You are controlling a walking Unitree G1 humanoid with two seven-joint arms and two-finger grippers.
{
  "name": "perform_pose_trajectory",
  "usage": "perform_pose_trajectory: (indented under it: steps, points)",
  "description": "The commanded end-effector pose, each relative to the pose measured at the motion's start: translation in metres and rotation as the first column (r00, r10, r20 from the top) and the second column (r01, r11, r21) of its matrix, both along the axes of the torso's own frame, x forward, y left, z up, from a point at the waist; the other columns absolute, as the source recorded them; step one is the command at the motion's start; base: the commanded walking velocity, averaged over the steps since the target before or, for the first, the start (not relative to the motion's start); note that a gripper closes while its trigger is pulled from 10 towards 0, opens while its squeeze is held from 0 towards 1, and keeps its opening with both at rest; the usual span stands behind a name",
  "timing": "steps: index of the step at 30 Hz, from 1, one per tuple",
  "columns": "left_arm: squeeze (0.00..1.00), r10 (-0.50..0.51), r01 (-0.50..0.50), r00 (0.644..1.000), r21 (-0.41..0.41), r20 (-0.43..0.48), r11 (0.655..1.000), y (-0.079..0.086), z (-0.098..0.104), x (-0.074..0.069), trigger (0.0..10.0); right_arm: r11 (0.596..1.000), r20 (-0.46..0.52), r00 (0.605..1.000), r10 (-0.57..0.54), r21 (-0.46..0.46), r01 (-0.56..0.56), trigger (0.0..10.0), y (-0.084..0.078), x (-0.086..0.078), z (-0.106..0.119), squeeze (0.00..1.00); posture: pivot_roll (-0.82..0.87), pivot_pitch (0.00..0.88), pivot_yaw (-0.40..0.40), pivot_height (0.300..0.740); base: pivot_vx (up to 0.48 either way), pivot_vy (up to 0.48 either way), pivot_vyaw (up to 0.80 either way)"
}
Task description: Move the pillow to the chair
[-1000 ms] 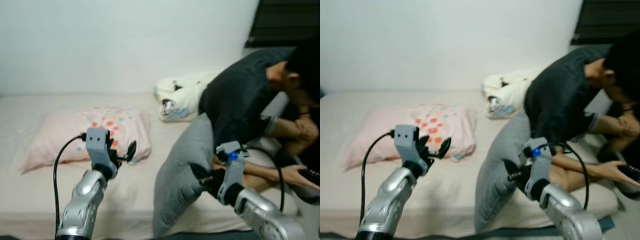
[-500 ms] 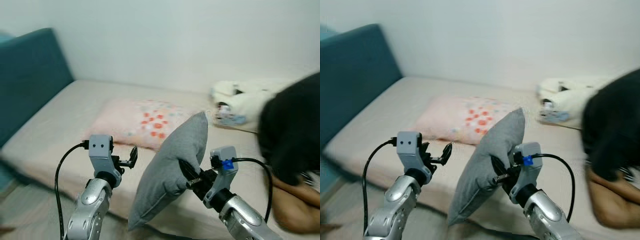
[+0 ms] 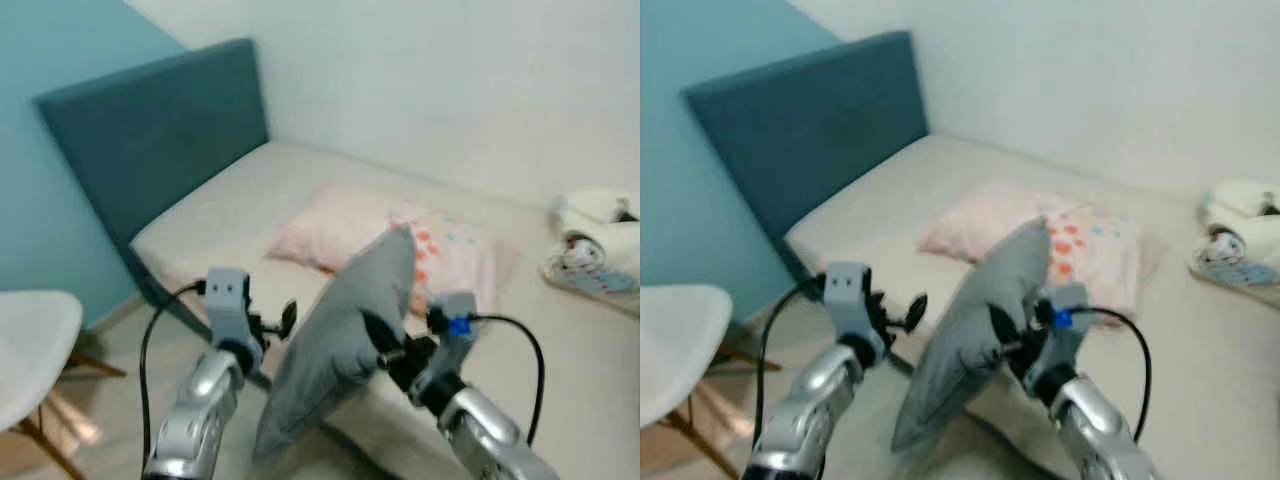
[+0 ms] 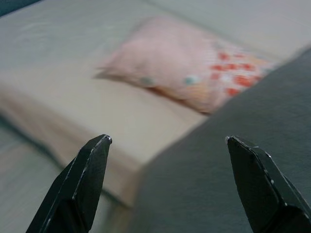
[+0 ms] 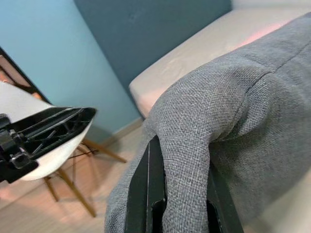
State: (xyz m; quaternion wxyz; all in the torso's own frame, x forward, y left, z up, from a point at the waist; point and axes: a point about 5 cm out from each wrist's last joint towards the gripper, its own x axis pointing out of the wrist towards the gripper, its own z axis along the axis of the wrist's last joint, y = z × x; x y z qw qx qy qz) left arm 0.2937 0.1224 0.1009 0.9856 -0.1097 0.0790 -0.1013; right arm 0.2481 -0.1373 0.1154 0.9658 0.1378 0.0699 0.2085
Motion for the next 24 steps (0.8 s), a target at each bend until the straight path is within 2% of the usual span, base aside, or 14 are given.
perform_pose_trajectory:
  steps: [1, 9, 15, 20, 23, 24]
  points:
    - [0.00, -0.007, 0.007, 1.000, 0.005, -0.014, 1.000, 0.000, -0.002, 0.001, 10.0, 0.999, 0.092, 0.996, -0.015, 0.030, 0.012, 10.0, -0.002, 0.005, 0.015, 0.00, -0.08, 0.000, 0.030, 0.735, 0.000, 0.000, 0.71]
    - [0.00, -0.012, 0.012, 1.000, 0.025, -0.001, 1.000, 0.001, 0.000, 0.001, 10.0, 0.999, 0.086, 0.996, -0.003, 0.048, -0.001, 10.0, 0.000, 0.005, 0.015, 0.00, -0.08, 0.000, 0.025, 0.735, 0.000, 0.000, 0.72]
    - [0.00, -0.023, 0.021, 0.999, 0.051, 0.038, 0.998, -0.002, 0.009, 0.008, 10.0, 0.998, 0.106, 0.994, -0.003, 0.065, -0.004, 10.0, -0.002, 0.010, 0.020, 0.00, -0.09, 0.000, 0.030, 0.735, 0.000, 0.000, 0.71]
    - [0.00, -0.038, 0.035, 0.998, 0.064, 0.051, 0.997, -0.003, 0.013, 0.014, 10.0, 0.998, 0.131, 0.991, 0.007, 0.059, -0.015, 10.0, 0.000, 0.016, 0.024, 0.00, -0.09, 0.000, 0.032, 0.735, 0.000, 0.000, 0.69]
    - [0.00, -0.076, 0.072, 0.996, 0.089, 0.048, 0.993, -0.008, 0.009, 0.015, 10.0, 0.999, 0.136, 0.990, 0.024, 0.037, -0.029, 10.0, 0.004, 0.021, 0.020, 0.00, -0.08, 0.000, 0.025, 0.735, 0.000, 0.000, 0.69]
    - [0.00, -0.078, 0.074, 0.996, 0.068, 0.045, 0.995, -0.008, 0.007, 0.015, 10.0, 0.999, 0.130, 0.991, 0.031, 0.025, -0.034, 10.0, 0.005, 0.021, 0.016, 0.00, -0.08, 0.000, 0.019, 0.735, 0.000, 0.000, 0.69]
